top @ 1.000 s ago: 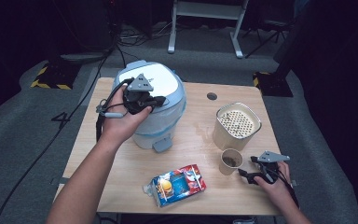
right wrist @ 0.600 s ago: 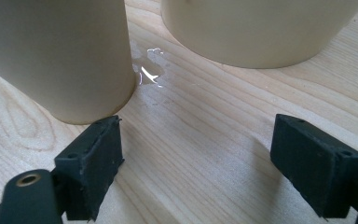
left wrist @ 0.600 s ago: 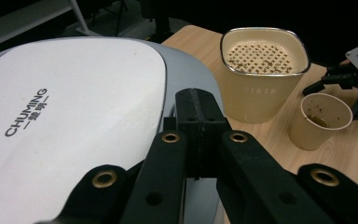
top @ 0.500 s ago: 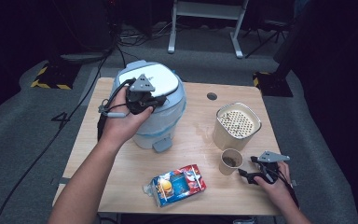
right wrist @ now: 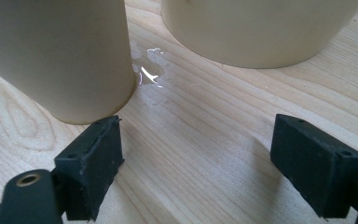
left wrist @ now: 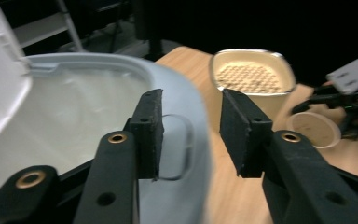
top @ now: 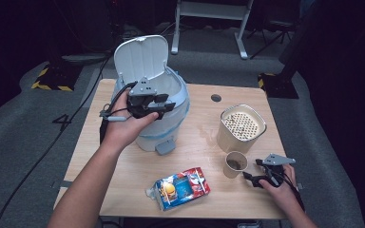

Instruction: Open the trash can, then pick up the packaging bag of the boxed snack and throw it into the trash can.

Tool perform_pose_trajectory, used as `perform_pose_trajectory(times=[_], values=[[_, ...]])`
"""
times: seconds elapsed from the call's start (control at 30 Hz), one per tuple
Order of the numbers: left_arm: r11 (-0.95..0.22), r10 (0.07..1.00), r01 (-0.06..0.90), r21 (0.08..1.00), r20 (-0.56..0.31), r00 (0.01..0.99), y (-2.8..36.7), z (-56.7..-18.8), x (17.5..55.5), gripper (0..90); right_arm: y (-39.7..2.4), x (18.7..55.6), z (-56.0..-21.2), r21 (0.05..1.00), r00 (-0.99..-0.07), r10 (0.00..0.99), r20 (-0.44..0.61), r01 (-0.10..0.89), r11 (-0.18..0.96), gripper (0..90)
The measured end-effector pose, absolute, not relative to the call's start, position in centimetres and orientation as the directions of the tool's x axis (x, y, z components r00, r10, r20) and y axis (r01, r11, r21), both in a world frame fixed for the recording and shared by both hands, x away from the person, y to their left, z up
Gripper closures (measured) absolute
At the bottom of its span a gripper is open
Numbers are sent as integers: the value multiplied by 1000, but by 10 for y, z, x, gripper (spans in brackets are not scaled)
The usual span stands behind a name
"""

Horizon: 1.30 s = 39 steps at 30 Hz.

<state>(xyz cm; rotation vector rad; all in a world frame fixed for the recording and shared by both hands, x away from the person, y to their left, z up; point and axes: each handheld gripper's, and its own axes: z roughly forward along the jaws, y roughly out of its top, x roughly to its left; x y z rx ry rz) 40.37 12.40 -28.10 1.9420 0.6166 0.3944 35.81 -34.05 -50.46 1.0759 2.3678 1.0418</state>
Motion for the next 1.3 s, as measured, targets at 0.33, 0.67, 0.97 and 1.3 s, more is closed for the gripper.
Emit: perform_pose_trajectory(times=[0.33, 0.67, 0.97, 1.3], values=[[-355, 542, 229, 907, 0, 840, 122, -286, 380, 528, -340, 358, -505, 739, -656, 755, -4, 506, 445, 166], [-355, 525, 253, 900, -32, 851, 126, -313, 365, 533, -340, 358, -505, 739, -656, 755, -4, 507, 445, 166], [-331, 474, 296, 896, -114, 873, 119, -367, 356, 558, -340, 358, -505, 739, -656, 755, -4, 507, 445, 166], [-363, 439, 375, 853, -199, 876, 105, -421, 353, 590, -340, 358, -505, 739, -656, 755, -4, 507, 445, 166]])
